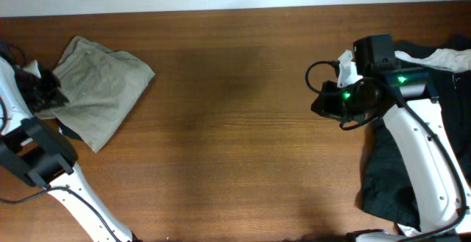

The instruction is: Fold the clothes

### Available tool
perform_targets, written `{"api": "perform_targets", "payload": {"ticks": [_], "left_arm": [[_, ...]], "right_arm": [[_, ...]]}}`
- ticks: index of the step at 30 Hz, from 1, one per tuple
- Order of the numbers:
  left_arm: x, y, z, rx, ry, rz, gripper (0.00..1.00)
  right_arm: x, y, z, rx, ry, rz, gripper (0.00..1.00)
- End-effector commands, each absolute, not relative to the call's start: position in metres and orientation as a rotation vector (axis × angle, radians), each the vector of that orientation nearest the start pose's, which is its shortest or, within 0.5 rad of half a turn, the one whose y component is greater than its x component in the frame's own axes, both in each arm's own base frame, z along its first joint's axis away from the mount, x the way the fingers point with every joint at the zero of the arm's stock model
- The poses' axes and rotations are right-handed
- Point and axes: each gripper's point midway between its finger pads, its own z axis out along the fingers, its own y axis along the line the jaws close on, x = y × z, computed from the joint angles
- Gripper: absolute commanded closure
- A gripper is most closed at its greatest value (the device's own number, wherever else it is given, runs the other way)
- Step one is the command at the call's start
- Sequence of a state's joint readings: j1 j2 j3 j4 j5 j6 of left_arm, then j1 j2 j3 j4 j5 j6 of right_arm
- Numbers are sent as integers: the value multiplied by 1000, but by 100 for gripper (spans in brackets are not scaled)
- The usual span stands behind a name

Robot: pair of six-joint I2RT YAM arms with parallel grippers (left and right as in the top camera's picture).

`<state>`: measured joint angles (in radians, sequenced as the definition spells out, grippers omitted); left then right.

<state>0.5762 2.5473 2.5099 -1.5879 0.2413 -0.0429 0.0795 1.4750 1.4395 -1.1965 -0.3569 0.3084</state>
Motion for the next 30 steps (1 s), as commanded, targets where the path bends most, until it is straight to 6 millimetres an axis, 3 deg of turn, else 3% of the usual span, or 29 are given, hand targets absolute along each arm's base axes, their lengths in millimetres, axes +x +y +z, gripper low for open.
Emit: {"api": "perform_targets", "payload": {"ticks": [1,4,5,6,7,8,9,10,12,14,15,19,22,24,25,27,28,30], "left_arm": [[424,137,271,-272,2681,-302,82],[368,58,385,60,2471,-83,64],[350,36,409,127,2403,-77,62],[325,6,434,221,2323,-86,52],[298,-17,452,301,2260,-87,38],[271,-29,460,351,2222,-69,13],[242,-30,464,366,2196,-24,1],[222,-27,465,362,2179,-9,1],[194,-27,466,360,2145,-6,1],[191,-36,495,382,1993,-47,1],[185,-36,495,382,1987,-46,1],[171,-36,474,388,2082,-61,1],[170,-36,474,388,2085,-62,1],[170,-36,474,388,2085,-62,1],[170,-36,474,388,2085,-62,1],[170,-36,474,388,2085,-62,0],[170,-36,474,388,2085,-62,1],[170,-36,474,388,2085,-62,1]], "right_arm": [[324,82,265,137,2664,542,78],[299,71,354,69,2450,472,70],[288,69,376,56,2385,467,66],[269,66,399,40,2298,452,59],[253,62,413,33,2242,435,48],[236,57,423,36,2198,415,35],[216,53,430,39,2162,403,6],[203,52,435,35,2138,404,1],[192,51,440,30,2110,406,1],[191,51,440,30,2108,406,1],[191,51,440,31,2110,406,1],[191,51,440,31,2110,406,1],[187,51,432,36,2144,405,1],[191,32,428,52,2151,255,1],[196,31,429,-15,2130,215,1],[216,39,442,-229,1930,166,1],[221,38,432,-245,1873,160,1],[225,29,377,-206,1883,137,1]]}}
